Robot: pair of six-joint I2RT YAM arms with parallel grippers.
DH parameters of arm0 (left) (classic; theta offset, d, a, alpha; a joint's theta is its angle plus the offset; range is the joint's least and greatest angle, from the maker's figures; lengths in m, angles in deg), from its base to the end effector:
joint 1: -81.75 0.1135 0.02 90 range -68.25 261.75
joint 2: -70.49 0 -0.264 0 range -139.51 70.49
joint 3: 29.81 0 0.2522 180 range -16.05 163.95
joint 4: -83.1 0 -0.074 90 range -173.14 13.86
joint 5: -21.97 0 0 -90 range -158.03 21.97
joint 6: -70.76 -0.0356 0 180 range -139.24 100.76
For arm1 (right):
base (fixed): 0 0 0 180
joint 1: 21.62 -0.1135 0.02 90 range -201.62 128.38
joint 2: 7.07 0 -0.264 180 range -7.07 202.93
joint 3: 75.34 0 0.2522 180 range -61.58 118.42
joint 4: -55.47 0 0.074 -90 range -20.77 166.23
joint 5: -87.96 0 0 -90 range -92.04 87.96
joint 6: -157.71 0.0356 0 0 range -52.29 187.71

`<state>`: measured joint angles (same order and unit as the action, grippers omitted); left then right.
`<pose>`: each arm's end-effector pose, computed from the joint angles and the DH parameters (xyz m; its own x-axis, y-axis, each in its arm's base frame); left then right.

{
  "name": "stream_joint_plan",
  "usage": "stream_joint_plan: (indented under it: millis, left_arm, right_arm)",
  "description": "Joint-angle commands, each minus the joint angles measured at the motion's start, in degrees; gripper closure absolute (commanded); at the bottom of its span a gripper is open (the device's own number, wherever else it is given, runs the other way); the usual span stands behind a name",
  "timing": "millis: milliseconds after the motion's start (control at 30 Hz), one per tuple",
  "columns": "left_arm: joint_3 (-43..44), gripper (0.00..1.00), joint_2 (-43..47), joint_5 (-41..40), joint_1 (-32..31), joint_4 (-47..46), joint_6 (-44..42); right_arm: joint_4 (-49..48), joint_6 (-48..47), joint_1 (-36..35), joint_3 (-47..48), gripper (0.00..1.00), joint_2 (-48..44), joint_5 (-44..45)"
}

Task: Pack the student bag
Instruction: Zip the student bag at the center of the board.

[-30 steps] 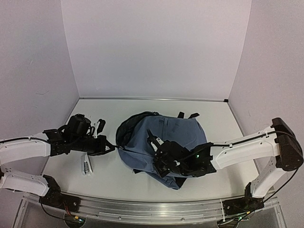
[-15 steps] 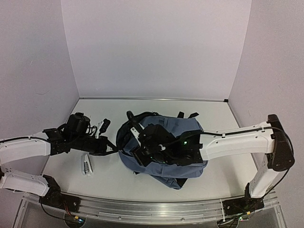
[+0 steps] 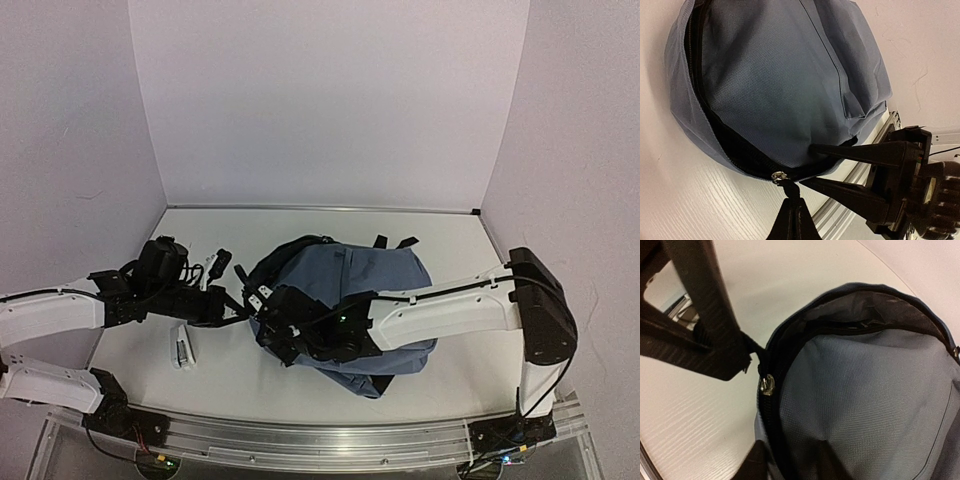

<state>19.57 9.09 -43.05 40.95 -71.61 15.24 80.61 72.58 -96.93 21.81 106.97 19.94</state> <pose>0.1604 -0.1583 0.2284 -0.8575 0.0623 -0.5107 0.4381 0.6089 -0.6613 0.1266 0.4303 0.2097 -0.2393 -0.6025 -0.7614 -0.8091 0.5572 -0.1866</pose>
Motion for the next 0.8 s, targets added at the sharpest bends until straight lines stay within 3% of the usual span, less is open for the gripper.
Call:
stream_joint_plan:
  millis: [0, 100, 300, 567, 767]
  left_arm:
    - [2.85, 1.00, 0.94, -2.28, 0.30, -0.34, 0.38]
    - [3.94, 1.00, 0.63, -9.43, 0.36, 3.04, 1.65]
    - [5.93, 1.00, -0.02, -17.78, 1.47, 5.62, 3.53]
    - [9.52, 1.00, -3.70, -16.66, 5.94, 3.80, 2.73]
    - [12.51, 1.00, -8.75, -14.21, 12.69, 2.49, 0.43]
  right_arm:
    - [-1.01, 0.17, -0.69, 1.71, 0.89, 0.73, 3.58]
    - [-1.00, 0.69, -1.54, -0.50, 1.00, -1.51, 4.35]
    - [-0.66, 3.68, -4.23, -6.60, 1.00, -7.74, 5.21]
    - [3.61, 10.72, -8.69, -12.30, 1.00, -13.38, 6.67]
    - [7.28, 15.91, -10.29, -16.89, 1.00, -17.19, 8.06]
